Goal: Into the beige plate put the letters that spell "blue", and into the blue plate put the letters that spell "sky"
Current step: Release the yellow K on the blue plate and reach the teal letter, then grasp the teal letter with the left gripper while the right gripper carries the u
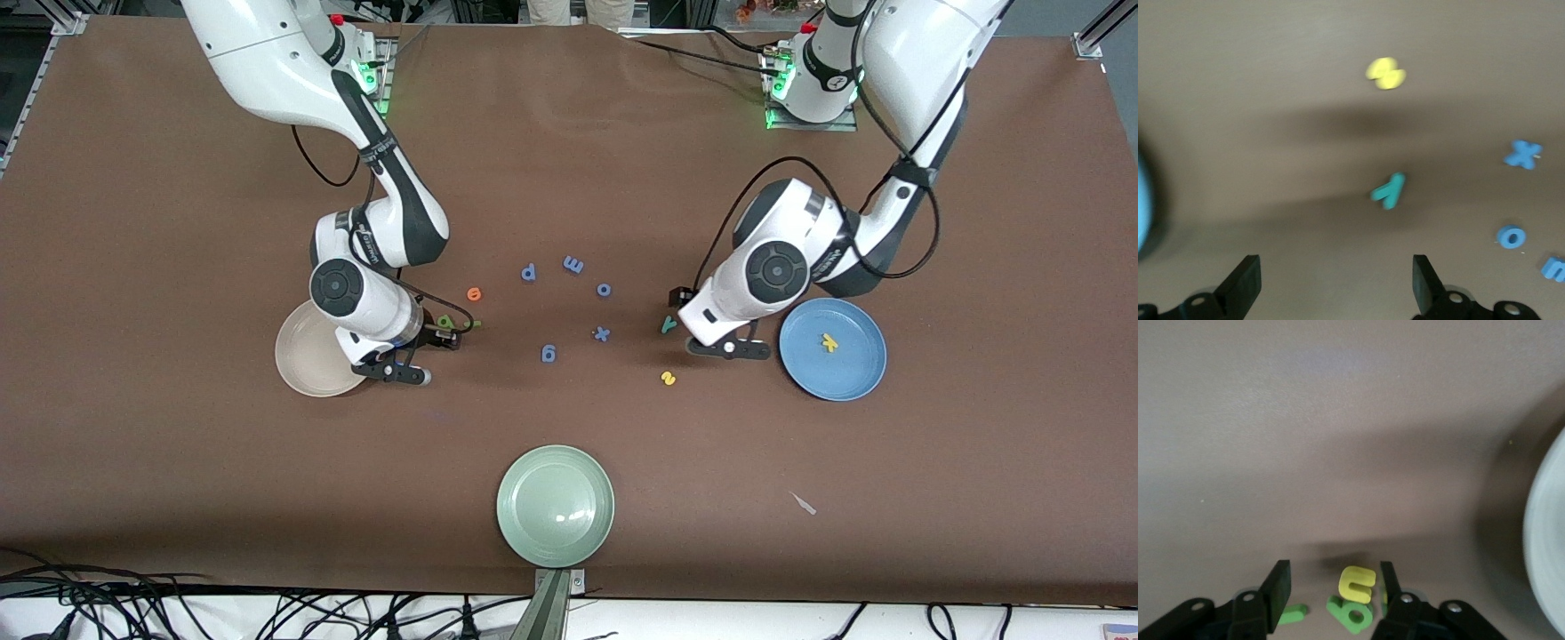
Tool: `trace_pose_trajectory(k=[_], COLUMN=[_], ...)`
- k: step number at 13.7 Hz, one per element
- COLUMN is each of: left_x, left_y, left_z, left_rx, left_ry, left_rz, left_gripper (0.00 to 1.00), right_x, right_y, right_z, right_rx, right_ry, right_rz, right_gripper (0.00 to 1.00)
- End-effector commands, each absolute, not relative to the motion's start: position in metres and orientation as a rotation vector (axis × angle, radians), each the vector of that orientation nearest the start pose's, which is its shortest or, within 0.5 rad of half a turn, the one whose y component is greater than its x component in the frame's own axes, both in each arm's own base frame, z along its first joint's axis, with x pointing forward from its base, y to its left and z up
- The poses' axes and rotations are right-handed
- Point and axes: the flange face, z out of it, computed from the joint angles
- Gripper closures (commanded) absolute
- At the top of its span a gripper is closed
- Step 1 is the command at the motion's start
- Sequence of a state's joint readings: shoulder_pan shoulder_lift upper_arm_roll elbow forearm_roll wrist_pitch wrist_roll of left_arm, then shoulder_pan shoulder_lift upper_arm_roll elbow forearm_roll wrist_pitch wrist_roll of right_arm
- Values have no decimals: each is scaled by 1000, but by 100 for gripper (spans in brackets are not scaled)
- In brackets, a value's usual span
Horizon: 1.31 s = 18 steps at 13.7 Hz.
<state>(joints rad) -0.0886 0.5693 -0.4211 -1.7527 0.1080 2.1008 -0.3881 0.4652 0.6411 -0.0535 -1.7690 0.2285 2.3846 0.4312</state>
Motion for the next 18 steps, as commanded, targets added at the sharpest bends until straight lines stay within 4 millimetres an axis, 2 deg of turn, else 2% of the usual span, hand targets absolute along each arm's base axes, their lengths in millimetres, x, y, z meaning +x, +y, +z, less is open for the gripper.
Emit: trace_pose_trajectory(k=[1,3,5,7,9,11,13,15,16,17,18], left_x=[577,563,561,557,555,554,554,552,551,551,549], left_y=[-302,-325,-325,-330,-330,-334,-333,-332,-332,-330,-328], left_z=[233,220,201,196,186,177,175,171,171,170,167], left_rx=[-3177,-3147,-3101,-3090,-3091,-3112,-3112,-3102,-3083,-3081,-3078], left_ry=[492,594,649,696,705,700,698,709,730,727,725], left_rz=[263,234,210,169,172,153,156,164,153,156,165], left_gripper=[0,0,6,26,34,36,39,57,67,81,95], right_x=[595,592,589,586,582,581,581,583,586,592,602], right_y=[269,268,267,266,270,272,272,269,265,256,238], right_z=[191,186,183,179,174,172,172,173,178,185,198], right_rx=[-3015,-3020,-3023,-3024,-3027,-3027,-3027,-3030,-3031,-3037,-3056], right_ry=[286,286,289,290,278,274,272,257,246,224,189], right_rz=[104,118,121,113,106,99,101,101,88,74,98], right_gripper=[37,37,42,47,53,63,82,93,94,94,94])
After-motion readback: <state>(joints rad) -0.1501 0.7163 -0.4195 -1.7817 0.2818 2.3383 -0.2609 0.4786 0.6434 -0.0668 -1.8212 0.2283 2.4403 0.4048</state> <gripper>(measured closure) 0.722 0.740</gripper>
